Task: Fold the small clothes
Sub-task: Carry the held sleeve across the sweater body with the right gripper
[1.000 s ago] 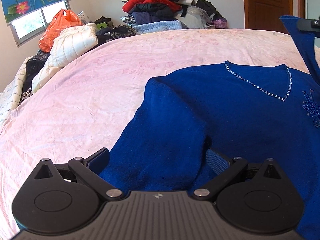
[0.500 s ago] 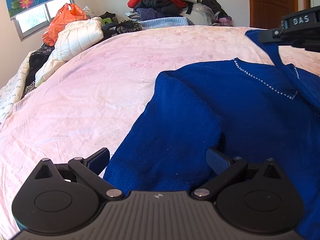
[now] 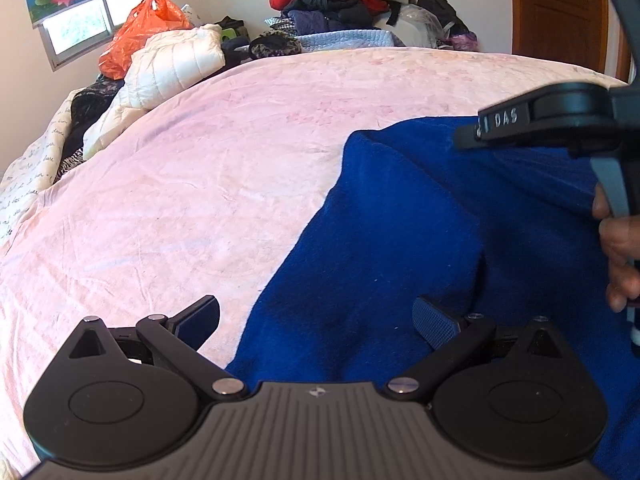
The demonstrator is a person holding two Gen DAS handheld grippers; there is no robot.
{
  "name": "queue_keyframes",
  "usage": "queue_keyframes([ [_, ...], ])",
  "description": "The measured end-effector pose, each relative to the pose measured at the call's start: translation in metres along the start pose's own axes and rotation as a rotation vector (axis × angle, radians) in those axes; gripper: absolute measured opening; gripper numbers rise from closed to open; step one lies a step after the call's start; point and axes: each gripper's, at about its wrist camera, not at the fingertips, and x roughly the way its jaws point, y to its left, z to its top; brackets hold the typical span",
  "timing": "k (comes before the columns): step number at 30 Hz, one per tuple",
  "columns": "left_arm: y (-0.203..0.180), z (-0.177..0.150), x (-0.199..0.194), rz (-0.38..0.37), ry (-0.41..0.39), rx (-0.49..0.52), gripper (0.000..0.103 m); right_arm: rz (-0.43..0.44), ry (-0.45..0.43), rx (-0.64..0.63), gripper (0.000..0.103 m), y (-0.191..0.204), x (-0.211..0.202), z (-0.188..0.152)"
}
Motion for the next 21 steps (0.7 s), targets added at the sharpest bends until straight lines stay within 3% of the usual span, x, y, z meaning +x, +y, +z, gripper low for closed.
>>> queue_keyframes([
  [3,0.006,-0.001,-0.001,0.004,0.004,-0.009,0.103,0.017,0.084,0.047,0.033,-0.005,0.012,-0.007],
  [7,0.017,-0.004,-0.005,0.028,0.001,-0.019,0.103,0.021,0.034,0.024,0.039,-0.004,-0.020,-0.007],
  [9,0.022,-0.006,-0.005,0.032,0.008,-0.035,0.103,0.017,0.008,0.015,0.046,-0.006,-0.036,-0.006],
  [11,0.026,-0.007,-0.005,0.036,0.012,-0.050,0.103,0.006,0.041,0.019,0.059,-0.011,-0.038,-0.006],
  [14,0.028,-0.008,-0.006,0.043,0.023,-0.054,0.103,-0.031,0.161,0.023,0.060,-0.021,-0.024,-0.016],
  [17,0.029,-0.009,-0.012,0.057,0.011,-0.042,0.103,-0.007,0.118,-0.003,0.060,-0.014,-0.045,-0.024],
  [21,0.037,-0.008,-0.017,0.084,-0.003,-0.046,0.103,0.097,0.106,-0.145,0.061,0.011,-0.092,-0.038],
])
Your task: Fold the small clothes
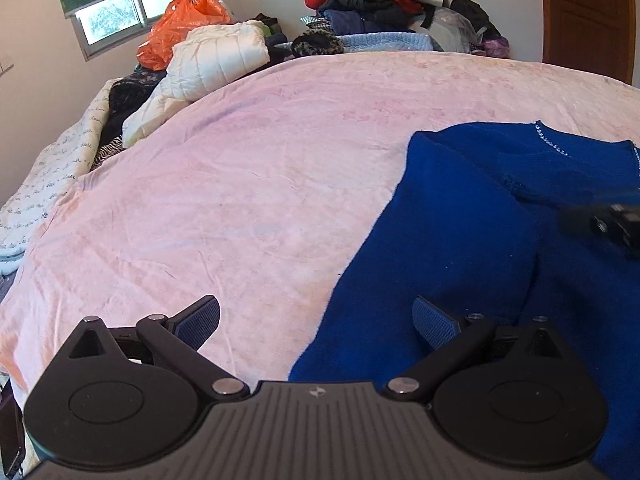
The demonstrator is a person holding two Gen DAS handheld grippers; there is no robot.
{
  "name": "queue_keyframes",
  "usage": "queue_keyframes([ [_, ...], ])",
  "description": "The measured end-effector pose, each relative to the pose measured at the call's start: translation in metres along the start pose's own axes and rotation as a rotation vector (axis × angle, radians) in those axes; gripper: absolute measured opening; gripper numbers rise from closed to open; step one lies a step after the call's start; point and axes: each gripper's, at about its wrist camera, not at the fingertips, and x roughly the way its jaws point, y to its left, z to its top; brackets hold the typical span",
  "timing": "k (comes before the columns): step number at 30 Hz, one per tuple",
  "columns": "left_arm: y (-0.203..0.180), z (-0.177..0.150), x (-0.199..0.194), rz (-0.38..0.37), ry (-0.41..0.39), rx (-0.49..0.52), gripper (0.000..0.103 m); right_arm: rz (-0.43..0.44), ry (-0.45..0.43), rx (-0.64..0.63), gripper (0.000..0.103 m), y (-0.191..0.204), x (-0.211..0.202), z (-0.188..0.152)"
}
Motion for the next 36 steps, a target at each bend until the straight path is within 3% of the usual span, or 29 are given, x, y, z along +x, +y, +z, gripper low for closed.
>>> queue_keyframes([
  [4,0.014,-0.002,0.000,0.018,0.014,-0.022,0.103,0.260,0.072,-0.005,0.062,0.019,-0.025,-0.020],
  [9,0.033,-0.012,-0.003,0.072,0.019,-0.025,0.103,0.407,0.174,-0.044,0.061,0.047,-0.025,-0.046],
  [13,0.049,-0.016,-0.004,0.087,0.030,-0.071,0.103,0.416,0.222,-0.087,0.060,0.064,-0.018,-0.055],
  [17,0.053,-0.017,-0.003,0.086,0.033,-0.088,0.103,0.443,0.233,-0.119,0.035,0.074,-0.019,-0.055],
  [19,0.052,-0.016,-0.004,0.079,0.029,-0.084,0.103,0.449,0.250,-0.143,0.029,0.079,-0.018,-0.058],
  [22,0.049,-0.015,-0.005,0.078,0.019,-0.075,0.103,0.449,0.239,-0.158,0.006,0.082,-0.022,-0.060],
  [28,0.057,-0.010,-0.013,0.108,-0.017,-0.127,0.103,0.396,0.127,-0.153,0.006,0.076,-0.027,-0.025],
  [36,0.049,-0.007,-0.032,0.039,-0.088,-0.121,0.103,0.186,-0.018,-0.176,0.006,0.051,-0.020,0.049],
])
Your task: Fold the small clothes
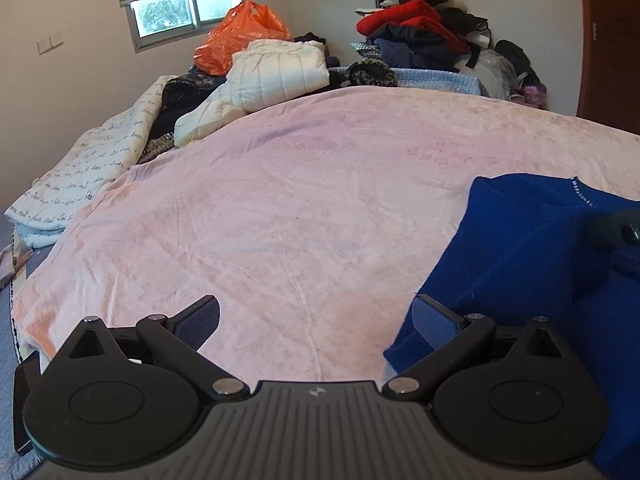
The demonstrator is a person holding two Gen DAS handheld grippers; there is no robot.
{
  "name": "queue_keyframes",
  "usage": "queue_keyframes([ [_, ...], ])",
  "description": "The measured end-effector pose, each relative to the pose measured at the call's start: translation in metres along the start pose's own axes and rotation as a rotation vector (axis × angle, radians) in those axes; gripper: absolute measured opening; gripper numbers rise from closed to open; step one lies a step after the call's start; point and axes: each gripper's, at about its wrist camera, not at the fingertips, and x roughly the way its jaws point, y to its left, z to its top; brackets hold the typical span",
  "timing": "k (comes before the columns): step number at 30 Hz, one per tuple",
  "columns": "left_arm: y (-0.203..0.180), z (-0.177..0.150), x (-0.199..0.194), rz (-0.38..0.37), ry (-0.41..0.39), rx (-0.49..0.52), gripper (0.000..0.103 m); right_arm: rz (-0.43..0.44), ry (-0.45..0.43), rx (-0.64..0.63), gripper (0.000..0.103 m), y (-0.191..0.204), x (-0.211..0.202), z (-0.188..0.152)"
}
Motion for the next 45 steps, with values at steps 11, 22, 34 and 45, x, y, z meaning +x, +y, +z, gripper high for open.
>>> queue_keyframes([
  [11,-0.080,-0.019,-0.029,-0.113,-0.136,0.240,0.103,-0.033,-0.073,0.054,0.006,-0.021,0.002,0.029],
  [22,-0.126,-0.017,-0.007,0.097,-0.198,0.246,0.103,0.236,-0.195,0.183,0.006,-0.010,-0.039,0.058],
  [34,-0.094,0.005,0.027,0.192,-0.135,0.062,0.103,0.244,-0.379,0.431,0.006,-0.073,-0.079,0.041],
  [45,-0.113,0.000,0.028,0.148,-0.122,0.120,0.103,-0.017,-0.209,0.527,0.016,-0.123,-0.059,-0.019],
])
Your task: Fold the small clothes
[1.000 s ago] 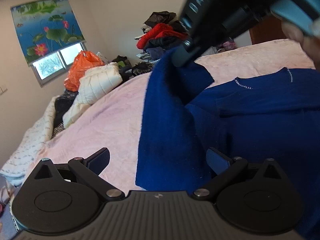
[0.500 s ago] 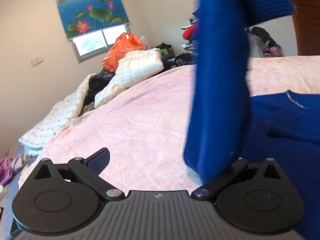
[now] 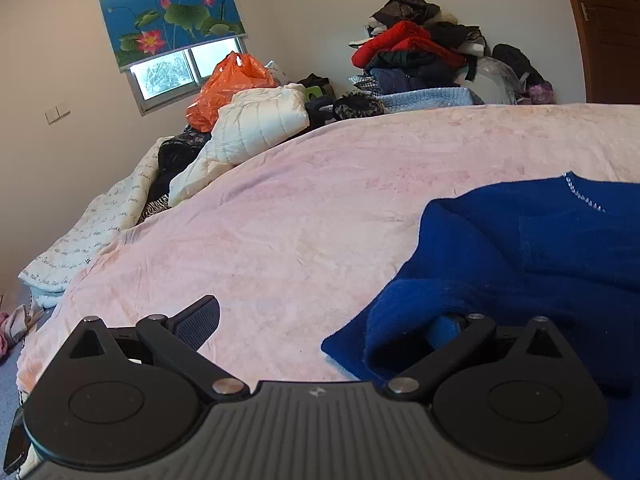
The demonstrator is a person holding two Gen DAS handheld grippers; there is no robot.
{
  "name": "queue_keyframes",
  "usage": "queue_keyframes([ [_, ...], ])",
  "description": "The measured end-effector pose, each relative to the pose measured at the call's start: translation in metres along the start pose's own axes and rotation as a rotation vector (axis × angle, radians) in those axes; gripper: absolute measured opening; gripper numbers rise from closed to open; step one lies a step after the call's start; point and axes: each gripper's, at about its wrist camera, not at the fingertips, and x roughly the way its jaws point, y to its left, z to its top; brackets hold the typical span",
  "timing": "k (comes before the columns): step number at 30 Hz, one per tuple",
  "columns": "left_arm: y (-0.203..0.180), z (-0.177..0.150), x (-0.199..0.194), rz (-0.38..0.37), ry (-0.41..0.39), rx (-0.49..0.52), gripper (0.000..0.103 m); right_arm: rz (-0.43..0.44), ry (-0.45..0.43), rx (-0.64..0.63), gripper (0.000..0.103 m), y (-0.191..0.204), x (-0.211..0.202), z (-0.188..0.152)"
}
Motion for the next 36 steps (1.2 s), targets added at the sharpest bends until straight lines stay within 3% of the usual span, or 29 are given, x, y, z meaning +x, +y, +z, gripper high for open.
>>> queue_keyframes([
  [2,-0.002,-0.003,0.002,-0.006,0.011,0.016,0.103,-0.019,0.066,0.100,0.035,-0.022,0.011,-0.027],
  [4,-0.001,-0.004,0.005,-0.009,0.020,0.017,0.103,0.055,0.108,0.258,0.046,-0.042,0.019,-0.057],
  [9,0.000,-0.002,0.009,-0.013,0.025,0.003,0.103,0.203,0.157,0.594,0.052,-0.057,0.034,-0.122],
  [11,0.002,-0.001,0.011,-0.011,0.025,-0.013,0.103,0.219,0.211,0.650,0.053,-0.050,0.047,-0.140],
  [14,0.009,0.001,0.011,-0.013,0.025,-0.048,0.103,0.146,0.206,0.638,0.052,-0.035,0.060,-0.148],
  [19,0.015,0.001,0.010,-0.022,0.018,-0.068,0.103,0.016,0.034,0.633,0.052,-0.031,0.073,-0.143],
  [24,0.010,-0.002,0.010,-0.038,0.028,-0.051,0.103,-0.077,-0.039,0.525,0.051,-0.018,0.096,-0.139],
  [25,0.010,-0.003,0.009,-0.042,0.027,-0.048,0.103,-0.088,-0.053,0.526,0.047,-0.018,0.100,-0.138],
  [28,0.010,-0.003,0.006,-0.043,0.017,-0.039,0.103,-0.121,-0.045,0.526,0.008,-0.025,0.105,-0.132],
  [32,0.015,-0.002,-0.001,-0.059,0.003,-0.054,0.103,-0.091,-0.090,0.505,0.008,-0.031,0.094,-0.119],
  [36,0.009,-0.005,-0.012,-0.125,-0.028,-0.030,0.103,-0.058,-0.127,0.431,0.008,-0.027,0.080,-0.094],
])
